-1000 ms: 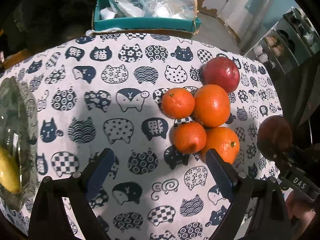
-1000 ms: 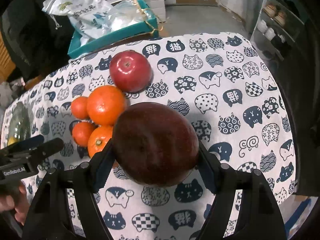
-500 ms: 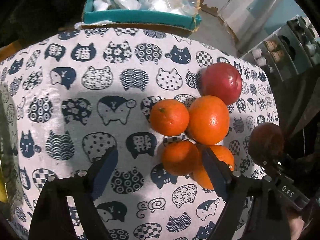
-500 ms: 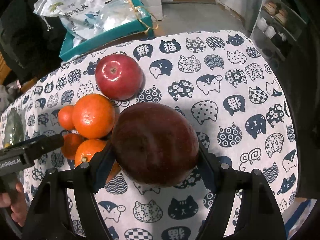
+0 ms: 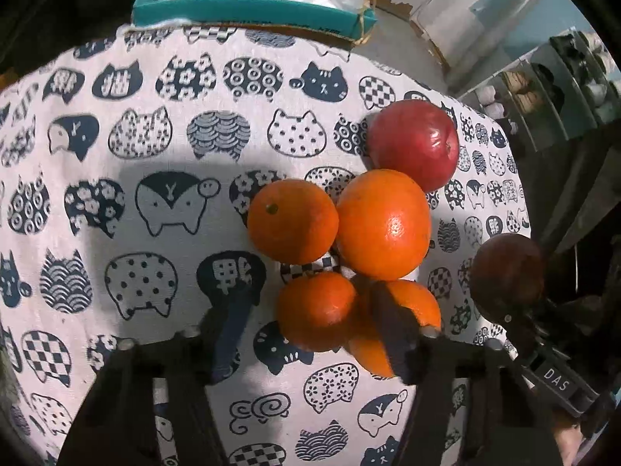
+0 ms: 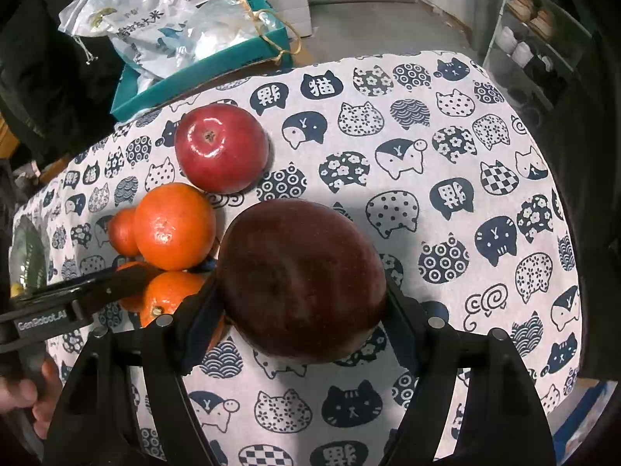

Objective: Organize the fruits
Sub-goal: 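Grasp the dark red apple with the right tool while the left tool grasps an orange, then carry the dark red apple with the right tool while the left tool carries the orange to the bowl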

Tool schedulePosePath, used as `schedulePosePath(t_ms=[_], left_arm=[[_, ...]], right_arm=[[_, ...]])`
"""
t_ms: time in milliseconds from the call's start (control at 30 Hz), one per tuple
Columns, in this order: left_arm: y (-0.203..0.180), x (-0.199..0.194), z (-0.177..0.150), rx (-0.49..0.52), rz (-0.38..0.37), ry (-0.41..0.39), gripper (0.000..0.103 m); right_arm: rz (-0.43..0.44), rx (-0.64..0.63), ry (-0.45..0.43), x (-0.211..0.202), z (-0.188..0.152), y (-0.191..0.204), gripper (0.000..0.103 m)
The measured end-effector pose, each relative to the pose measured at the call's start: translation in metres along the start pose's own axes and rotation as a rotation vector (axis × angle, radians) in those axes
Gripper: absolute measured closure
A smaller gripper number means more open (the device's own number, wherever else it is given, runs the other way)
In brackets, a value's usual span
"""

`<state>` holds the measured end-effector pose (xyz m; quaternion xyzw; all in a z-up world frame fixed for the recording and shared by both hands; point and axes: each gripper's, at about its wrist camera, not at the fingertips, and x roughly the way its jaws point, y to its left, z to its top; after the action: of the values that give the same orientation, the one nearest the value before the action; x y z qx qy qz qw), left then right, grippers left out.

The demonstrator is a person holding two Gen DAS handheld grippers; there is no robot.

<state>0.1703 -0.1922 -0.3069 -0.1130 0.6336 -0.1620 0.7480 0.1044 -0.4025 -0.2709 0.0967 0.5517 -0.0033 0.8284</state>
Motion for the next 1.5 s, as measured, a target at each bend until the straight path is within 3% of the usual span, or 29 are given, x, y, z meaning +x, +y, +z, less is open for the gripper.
schedulePosePath(t_ms=[133, 300, 933, 1500], left_arm=[[0.001, 0.0, -0.002, -0.009, -0.04, 0.005, 0.058], [-0.011, -0.008, -0.006, 0.079, 0.073, -0.035, 0.06], [-0.01, -0.093, -0.021, 0.214, 0.227, -0.251, 0.06], [0.014, -0.186, -0.042, 0.196, 0.218, -0.411, 0.06]], right_arm=[[0.005, 0.006, -0.001, -0.001, 0.0, 0.0, 0.027], [0.008, -0.006, -0.006, -0.004, 0.0, 0.005, 0.027], [-0.019, -0.137, -0.124, -0.051, 0.007, 0.052, 0.027], [0.049, -0.245, -0.26, -0.112, 0.013, 0.119, 0.027]])
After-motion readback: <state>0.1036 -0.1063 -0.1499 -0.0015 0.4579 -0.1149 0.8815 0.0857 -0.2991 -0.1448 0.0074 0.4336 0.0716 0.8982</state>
